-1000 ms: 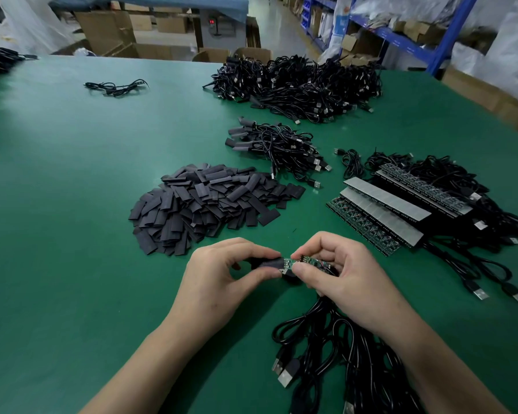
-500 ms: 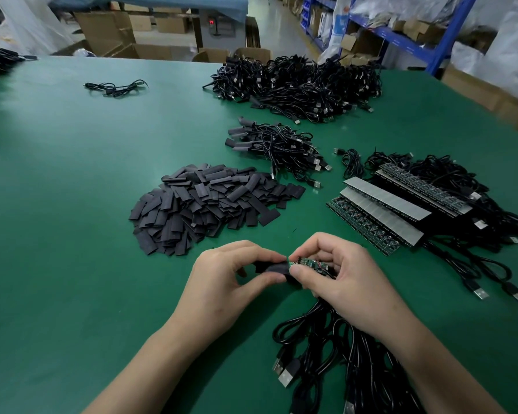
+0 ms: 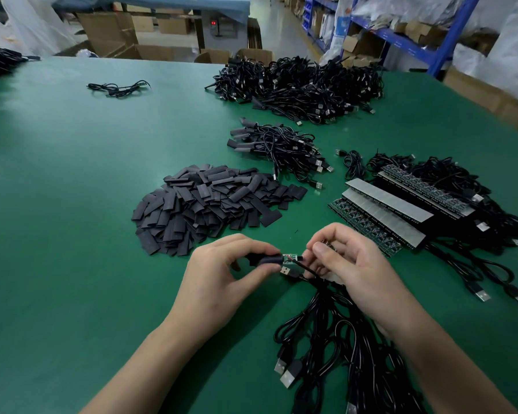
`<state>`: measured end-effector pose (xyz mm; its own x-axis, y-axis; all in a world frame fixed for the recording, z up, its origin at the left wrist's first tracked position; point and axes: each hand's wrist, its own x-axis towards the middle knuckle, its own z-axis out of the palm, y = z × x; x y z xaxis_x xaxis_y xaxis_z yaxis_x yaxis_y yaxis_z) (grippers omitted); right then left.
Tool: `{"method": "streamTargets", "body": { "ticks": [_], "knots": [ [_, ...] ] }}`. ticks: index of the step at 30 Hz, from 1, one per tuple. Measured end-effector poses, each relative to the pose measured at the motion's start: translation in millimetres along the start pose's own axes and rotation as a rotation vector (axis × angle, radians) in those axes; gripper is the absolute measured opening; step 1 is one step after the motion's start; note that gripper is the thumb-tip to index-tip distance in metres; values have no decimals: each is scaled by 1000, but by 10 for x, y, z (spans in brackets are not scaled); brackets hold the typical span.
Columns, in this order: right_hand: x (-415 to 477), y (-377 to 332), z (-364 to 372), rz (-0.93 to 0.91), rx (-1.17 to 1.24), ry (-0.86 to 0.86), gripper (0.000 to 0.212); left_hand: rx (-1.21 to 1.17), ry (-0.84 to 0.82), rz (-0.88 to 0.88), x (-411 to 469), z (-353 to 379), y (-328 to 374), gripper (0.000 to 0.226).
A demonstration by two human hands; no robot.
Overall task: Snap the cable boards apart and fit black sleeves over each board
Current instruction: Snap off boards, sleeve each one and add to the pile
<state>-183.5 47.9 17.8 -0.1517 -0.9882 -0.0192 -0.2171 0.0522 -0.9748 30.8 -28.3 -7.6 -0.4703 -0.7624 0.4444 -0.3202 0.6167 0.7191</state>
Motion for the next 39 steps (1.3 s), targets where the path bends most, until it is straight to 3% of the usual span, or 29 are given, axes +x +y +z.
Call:
{"method": "streamTargets", "body": {
  "ticks": [8,39],
  "knots": [
    [2,4,17,26,-73,-60,11,61,35,36,-1,-24,41,14],
    [-40,-13,48,-6,-153,-176,23,136,38,274,-9,39,63,19]
  ]
}}
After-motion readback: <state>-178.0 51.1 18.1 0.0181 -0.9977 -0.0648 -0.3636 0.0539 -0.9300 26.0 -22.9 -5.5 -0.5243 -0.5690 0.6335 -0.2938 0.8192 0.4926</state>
